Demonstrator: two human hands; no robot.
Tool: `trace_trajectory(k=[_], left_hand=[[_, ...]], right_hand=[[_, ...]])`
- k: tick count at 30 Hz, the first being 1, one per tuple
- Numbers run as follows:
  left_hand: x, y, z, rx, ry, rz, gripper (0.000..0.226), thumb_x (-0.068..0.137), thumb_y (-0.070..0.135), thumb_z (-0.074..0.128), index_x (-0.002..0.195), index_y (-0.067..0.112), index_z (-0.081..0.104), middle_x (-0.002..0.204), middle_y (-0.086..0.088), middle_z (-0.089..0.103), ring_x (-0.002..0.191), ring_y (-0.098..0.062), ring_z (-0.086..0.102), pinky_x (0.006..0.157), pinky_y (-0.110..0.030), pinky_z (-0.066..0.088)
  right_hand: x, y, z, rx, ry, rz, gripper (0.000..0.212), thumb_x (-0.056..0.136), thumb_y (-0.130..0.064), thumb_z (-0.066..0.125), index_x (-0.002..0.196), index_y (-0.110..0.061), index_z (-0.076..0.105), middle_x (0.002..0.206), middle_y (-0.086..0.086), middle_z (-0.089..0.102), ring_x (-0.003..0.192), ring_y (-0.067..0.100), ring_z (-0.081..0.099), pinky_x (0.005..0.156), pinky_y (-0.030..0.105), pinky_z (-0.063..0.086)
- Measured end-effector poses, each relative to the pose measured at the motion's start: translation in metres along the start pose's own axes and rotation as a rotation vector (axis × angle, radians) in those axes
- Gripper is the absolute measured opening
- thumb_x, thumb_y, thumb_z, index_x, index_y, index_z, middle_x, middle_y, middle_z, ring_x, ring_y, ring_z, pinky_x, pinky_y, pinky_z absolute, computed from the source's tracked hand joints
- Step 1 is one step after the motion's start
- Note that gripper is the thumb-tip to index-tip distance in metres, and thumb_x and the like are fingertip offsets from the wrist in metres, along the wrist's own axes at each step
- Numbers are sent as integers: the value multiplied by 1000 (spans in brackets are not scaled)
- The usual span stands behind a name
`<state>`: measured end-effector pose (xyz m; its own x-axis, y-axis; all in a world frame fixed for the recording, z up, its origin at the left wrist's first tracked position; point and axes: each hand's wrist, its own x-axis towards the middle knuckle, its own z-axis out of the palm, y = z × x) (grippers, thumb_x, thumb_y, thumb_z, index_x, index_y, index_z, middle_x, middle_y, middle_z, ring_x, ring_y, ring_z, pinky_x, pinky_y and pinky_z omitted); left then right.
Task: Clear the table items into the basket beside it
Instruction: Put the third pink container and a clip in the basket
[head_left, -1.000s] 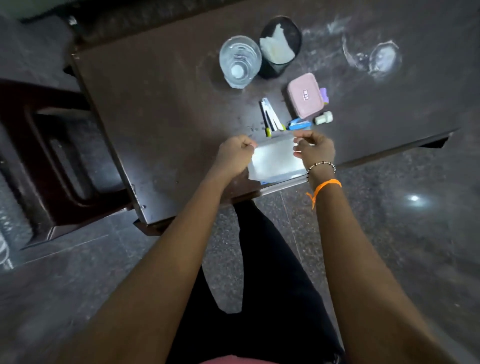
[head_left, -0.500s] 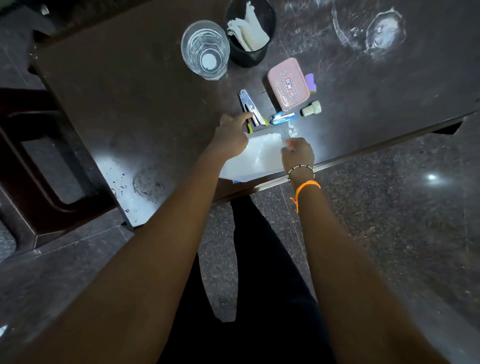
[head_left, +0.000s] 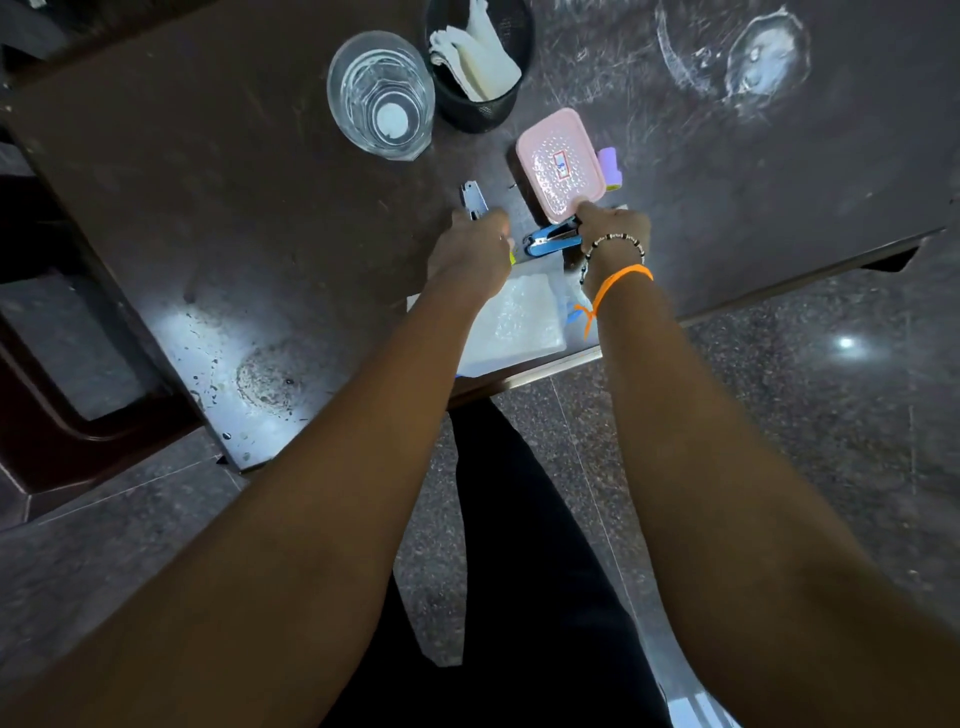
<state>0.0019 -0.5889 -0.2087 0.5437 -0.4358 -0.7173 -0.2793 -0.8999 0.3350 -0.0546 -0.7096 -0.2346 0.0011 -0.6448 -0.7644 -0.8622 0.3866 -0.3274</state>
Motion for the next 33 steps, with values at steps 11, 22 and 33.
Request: trace_trajectory(k=[11, 22, 33], left_hand=[[-44, -31, -20, -214, 161, 34, 16, 87, 13, 53, 104, 13, 54, 114, -16, 48, 93, -39, 58, 79, -37, 45], [-163, -166, -50, -532, 415, -148, 27, 80, -1, 52, 101, 15, 56, 101, -6, 41, 86, -29, 57, 86, -30, 43], [-265, -354, -124, -808, 913, -411, 45, 83, -4, 48, 122, 18, 56, 108, -3, 40, 97, -16, 48, 92, -13, 32]], right_hand=[[-57, 10, -6, 181, -35, -88, 37, 79, -16, 63, 49, -17, 42, 56, -1, 45, 52, 13, 34, 50, 22, 29], [-207, 3, 74, 240, -470, -326, 31, 85, -2, 51, 60, -18, 41, 89, 9, 48, 83, 24, 56, 58, 30, 60], [-371, -26, 251, -38, -759, -627, 31, 84, 7, 47, 70, -20, 52, 65, -1, 51, 49, 0, 49, 48, 17, 47]])
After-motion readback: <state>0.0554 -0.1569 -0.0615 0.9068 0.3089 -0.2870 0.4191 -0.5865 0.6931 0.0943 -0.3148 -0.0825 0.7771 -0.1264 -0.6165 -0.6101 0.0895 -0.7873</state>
